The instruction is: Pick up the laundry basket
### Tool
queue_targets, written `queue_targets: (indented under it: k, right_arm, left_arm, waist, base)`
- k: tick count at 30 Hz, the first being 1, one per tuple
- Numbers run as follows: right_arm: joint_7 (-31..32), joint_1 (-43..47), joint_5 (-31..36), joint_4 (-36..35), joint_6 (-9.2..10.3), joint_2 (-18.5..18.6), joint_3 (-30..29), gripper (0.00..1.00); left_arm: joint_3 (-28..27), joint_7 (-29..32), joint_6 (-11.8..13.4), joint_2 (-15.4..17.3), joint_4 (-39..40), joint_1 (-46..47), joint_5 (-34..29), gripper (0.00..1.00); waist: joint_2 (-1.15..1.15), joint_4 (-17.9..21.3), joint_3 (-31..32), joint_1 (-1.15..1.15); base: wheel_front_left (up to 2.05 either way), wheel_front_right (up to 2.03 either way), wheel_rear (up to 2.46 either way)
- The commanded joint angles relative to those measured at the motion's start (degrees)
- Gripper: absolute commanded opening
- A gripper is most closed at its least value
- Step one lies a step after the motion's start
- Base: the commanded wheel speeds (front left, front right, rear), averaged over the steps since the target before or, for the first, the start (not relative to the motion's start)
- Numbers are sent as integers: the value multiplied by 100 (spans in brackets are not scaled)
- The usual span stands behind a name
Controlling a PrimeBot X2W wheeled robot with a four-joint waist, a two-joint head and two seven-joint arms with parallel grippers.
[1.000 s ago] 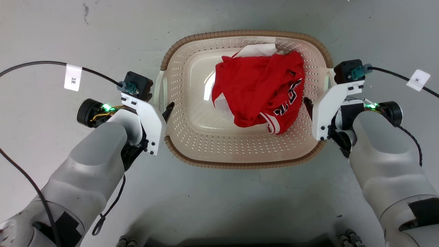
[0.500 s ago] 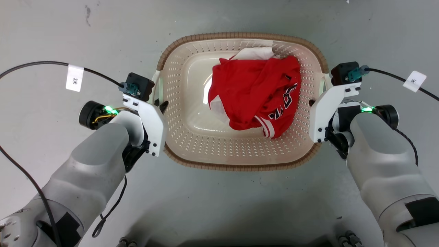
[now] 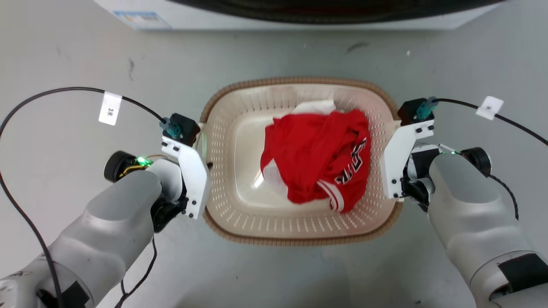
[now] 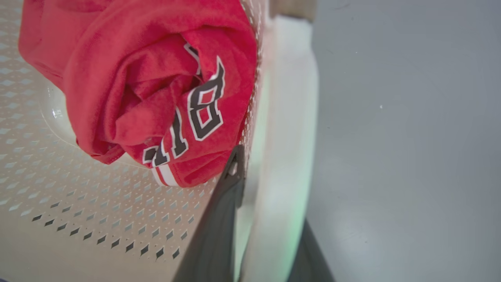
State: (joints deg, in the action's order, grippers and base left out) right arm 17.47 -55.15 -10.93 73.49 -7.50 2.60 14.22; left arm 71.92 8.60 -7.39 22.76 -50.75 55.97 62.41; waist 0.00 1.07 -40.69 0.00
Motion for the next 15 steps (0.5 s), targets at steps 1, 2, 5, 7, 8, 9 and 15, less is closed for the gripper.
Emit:
queue_targets:
  k: [1, 2, 5, 7, 8, 9, 15]
  right_arm:
    - [239, 72, 7, 9, 2, 54, 164, 0]
    - [362, 104, -12, 11, 2, 55, 234, 0]
    - [745, 207, -138, -14, 2, 66, 441, 0]
    - [1020, 272, -222, -48, 2, 69, 605, 0]
    - [1020, 272, -222, -48, 2, 69, 605, 0]
    - [1154, 315, -275, -69, 2, 72, 674, 0]
    - [1871, 524, -833, -297, 1, 68, 963, 0]
  left_arm:
    - [90, 309, -8, 162, 138, -131, 58, 0]
    - [107, 480, -9, 220, 212, -177, 100, 0]
    - [143, 944, -12, 372, 460, -289, 197, 0]
    - [149, 1226, -12, 461, 613, -346, 251, 0]
    - [149, 1226, -12, 461, 613, -346, 251, 0]
    - [154, 1361, -12, 498, 676, -382, 274, 0]
    - [168, 2205, -25, 596, 1071, -583, 478, 0]
  waist:
    - [0, 16, 500, 0]
    - [0, 19, 632, 0]
    - [0, 26, 1054, 0]
    - [0, 25, 1346, 0]
    - [0, 25, 1346, 0]
    - [0, 23, 1502, 0]
    - [0, -3, 2465, 0]
  base:
    - [0, 0, 0]
    - [0, 0, 0]
    - [0, 0, 0]
    - [0, 0, 0]
    - [0, 0, 0]
    - [0, 0, 0]
    - [0, 0, 0]
